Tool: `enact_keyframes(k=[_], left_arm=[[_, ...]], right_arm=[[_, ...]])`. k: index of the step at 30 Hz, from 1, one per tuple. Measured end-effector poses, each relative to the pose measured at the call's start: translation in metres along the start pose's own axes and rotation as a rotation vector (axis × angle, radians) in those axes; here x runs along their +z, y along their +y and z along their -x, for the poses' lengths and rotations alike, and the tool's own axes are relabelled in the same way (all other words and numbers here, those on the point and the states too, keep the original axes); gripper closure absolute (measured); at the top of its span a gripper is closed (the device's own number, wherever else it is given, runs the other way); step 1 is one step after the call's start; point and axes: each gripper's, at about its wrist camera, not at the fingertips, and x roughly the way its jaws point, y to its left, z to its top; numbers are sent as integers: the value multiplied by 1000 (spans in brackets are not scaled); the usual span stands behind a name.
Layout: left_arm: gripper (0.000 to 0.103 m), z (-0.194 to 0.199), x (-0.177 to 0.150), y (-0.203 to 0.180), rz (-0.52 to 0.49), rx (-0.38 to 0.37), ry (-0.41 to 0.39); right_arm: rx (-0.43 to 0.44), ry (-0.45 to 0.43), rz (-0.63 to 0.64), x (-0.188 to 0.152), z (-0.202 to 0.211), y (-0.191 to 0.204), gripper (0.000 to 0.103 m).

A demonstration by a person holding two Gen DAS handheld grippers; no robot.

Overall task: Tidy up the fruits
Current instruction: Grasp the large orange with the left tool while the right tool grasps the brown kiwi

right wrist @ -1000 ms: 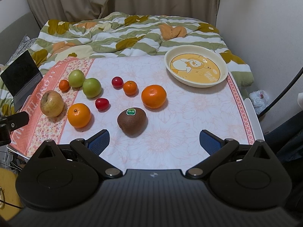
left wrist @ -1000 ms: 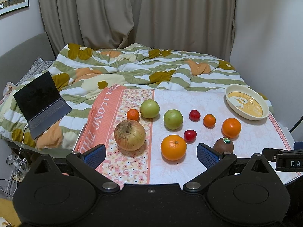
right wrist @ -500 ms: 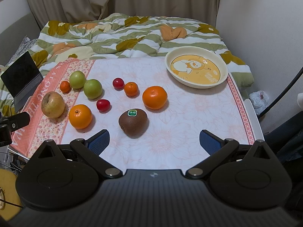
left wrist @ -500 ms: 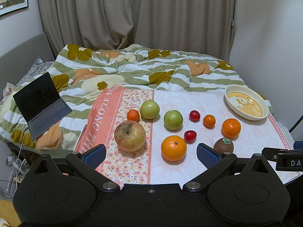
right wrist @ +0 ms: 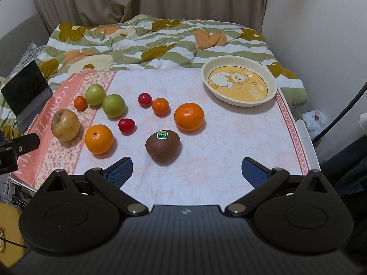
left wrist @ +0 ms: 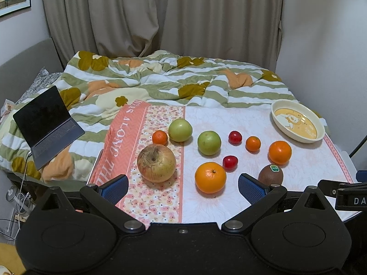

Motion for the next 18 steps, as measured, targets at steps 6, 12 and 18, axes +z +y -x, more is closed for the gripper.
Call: enact_keyframes(k=[6,12,18], left_arm=[[0,-16,-5,2,-32,-29,-17],[2,-58,-17,-1,-85,-87,-7],[9,-97,-31,-12,-131,-137,19]], right_arm=[[20,-1,23,-3,-9,-2,0],[58,-16,65,-13,-42,-6,0],[133,-31,147,-30,-83,-8,0]])
